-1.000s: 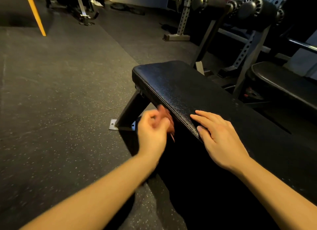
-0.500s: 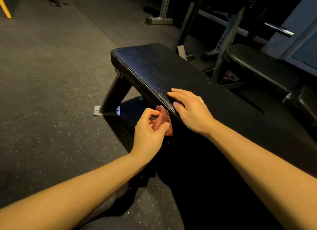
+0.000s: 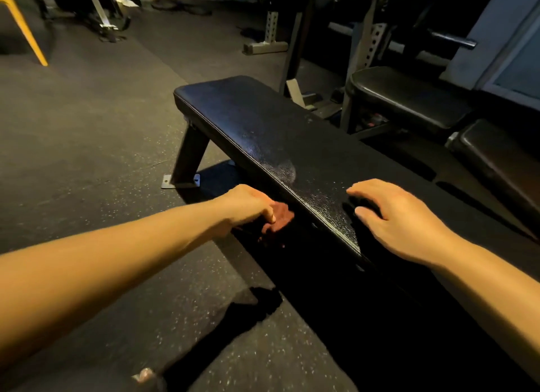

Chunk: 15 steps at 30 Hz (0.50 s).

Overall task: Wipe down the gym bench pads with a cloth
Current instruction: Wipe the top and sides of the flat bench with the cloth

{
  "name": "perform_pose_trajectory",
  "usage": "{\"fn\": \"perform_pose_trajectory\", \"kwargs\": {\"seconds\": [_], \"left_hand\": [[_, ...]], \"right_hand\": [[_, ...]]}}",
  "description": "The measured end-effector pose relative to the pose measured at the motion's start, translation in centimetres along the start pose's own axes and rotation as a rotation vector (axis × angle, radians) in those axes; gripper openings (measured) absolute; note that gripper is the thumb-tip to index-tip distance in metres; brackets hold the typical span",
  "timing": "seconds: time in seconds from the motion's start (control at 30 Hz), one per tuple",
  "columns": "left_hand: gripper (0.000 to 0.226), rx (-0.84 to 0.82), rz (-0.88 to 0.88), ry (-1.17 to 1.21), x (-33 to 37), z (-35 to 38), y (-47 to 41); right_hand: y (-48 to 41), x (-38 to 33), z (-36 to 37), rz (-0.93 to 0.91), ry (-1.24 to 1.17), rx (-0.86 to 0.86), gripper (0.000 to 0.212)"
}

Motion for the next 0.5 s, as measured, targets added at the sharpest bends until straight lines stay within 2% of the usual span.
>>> {"fn": "perform_pose_trajectory", "kwargs": {"seconds": [0.07,0.1,0.17,0.23,0.3,0.43,0.5], "left_hand": [[0.019,-0.067,-0.032,-0.229,0.5,1.0,0.8],[0.017,-0.016,-0.026,-0.304,0.8,1.5,1.1],[0.015,0.197,0.023,-0.316,1.0,2.0,1.0],[0.013,0.382,0.054,-0.181,0.6,2.0,0.4],[0.008,0.466,0.09,-0.001,0.0,1.9,-0.4],[0.023,0.686,0.123,0.293,-0.7,2.9,-1.4],[0.021,0.797,0.109,0.437,-0.9,4.8,-1.3]], "right_hand": [[1.8,0.5,1.0,0.018,0.034,-0.02,0.042],[2.2,0.8,1.6,0.018,0.051,-0.023,0.043],[2.5,1.1,2.6,0.01,0.087,0.015,0.042],[2.7,1.2,3.5,0.001,0.084,0.082,0.038],[2.8,1.2,4.2,-0.015,0.078,0.141,0.035],[3.0,1.4,4.7,-0.036,0.066,0.169,0.035],[3.0,1.3,4.7,-0.041,0.056,0.172,0.036]]}}
Point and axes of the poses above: each hand's wrist, its own y-axis away from the middle knuckle, its own z-axis out of the palm, x = y × z, the point moved 1 cm from there along -y, towards the middle knuckle, and after that the axes turned 2 degrees about -z, right-handed, at the moved point
